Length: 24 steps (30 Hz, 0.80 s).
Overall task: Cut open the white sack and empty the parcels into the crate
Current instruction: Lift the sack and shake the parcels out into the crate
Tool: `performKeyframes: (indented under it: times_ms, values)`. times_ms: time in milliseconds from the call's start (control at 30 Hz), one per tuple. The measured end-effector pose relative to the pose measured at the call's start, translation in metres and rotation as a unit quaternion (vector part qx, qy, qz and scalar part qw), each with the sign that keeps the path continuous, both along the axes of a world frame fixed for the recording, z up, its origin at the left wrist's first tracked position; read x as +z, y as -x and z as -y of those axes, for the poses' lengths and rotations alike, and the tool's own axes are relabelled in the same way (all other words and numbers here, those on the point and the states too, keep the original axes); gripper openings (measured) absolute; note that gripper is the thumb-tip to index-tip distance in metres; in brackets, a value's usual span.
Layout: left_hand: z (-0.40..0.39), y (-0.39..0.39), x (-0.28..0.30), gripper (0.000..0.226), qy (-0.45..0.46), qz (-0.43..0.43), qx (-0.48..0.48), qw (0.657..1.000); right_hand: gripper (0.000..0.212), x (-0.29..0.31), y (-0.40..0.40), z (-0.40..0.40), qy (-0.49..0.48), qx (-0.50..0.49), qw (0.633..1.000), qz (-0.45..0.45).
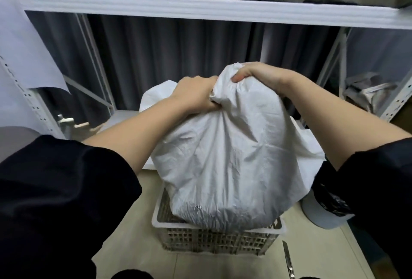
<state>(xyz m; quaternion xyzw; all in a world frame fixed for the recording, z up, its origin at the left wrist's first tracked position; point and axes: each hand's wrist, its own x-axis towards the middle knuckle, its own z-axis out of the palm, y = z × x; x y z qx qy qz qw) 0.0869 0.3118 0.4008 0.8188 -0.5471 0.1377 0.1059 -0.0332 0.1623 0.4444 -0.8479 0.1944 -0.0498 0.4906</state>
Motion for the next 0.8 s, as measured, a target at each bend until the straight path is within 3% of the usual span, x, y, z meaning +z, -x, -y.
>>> performKeyframes:
  times_ms: [67, 133, 200, 300, 333, 400, 533, 633, 733, 800]
  values:
    - [0.0, 0.001, 0.002, 0.028, 0.0, -0.051, 0.006, 0.999, 0.041, -0.005, -0.001, 0.003, 0.143, -0.04, 0.989, 0.012]
    - [0.0, -0.001, 0.008, 0.017, -0.019, -0.11, 0.017, 0.994, 0.056, -0.012, 0.009, -0.003, 0.32, -0.096, 0.94, 0.073]
    - [0.002, -0.006, 0.012, 0.009, -0.041, -0.17, 0.015, 0.985, 0.074, -0.024, 0.025, -0.014, 0.419, -0.075, 0.892, 0.153]
    - [0.003, -0.012, 0.016, 0.015, -0.069, -0.304, -0.014, 0.95, 0.114, -0.053, 0.039, -0.02, 0.532, 0.014, 0.846, 0.038]
    - [0.002, -0.012, 0.017, 0.02, -0.078, -0.345, -0.021, 0.935, 0.123, -0.062, 0.039, -0.019, 0.548, 0.011, 0.837, 0.001]
    - [-0.001, -0.011, 0.02, 0.028, -0.083, -0.408, -0.024, 0.909, 0.127, -0.069, 0.035, -0.015, 0.52, -0.01, 0.854, -0.011]
    - [-0.006, -0.008, 0.024, 0.029, -0.109, -0.459, -0.012, 0.882, 0.098, -0.076, 0.03, -0.016, 0.395, -0.033, 0.918, 0.021]
    - [-0.007, -0.004, 0.023, 0.032, -0.113, -0.378, 0.015, 0.919, 0.055, -0.087, 0.029, -0.02, 0.367, -0.065, 0.928, 0.012]
    - [-0.012, 0.0, 0.012, 0.064, -0.08, -0.079, 0.039, 0.993, 0.032, -0.084, 0.026, -0.023, 0.347, -0.087, 0.934, -0.002]
    - [-0.02, -0.001, 0.003, 0.096, -0.091, 0.077, 0.044, 0.992, 0.03, -0.073, 0.024, -0.02, 0.342, -0.101, 0.934, 0.003]
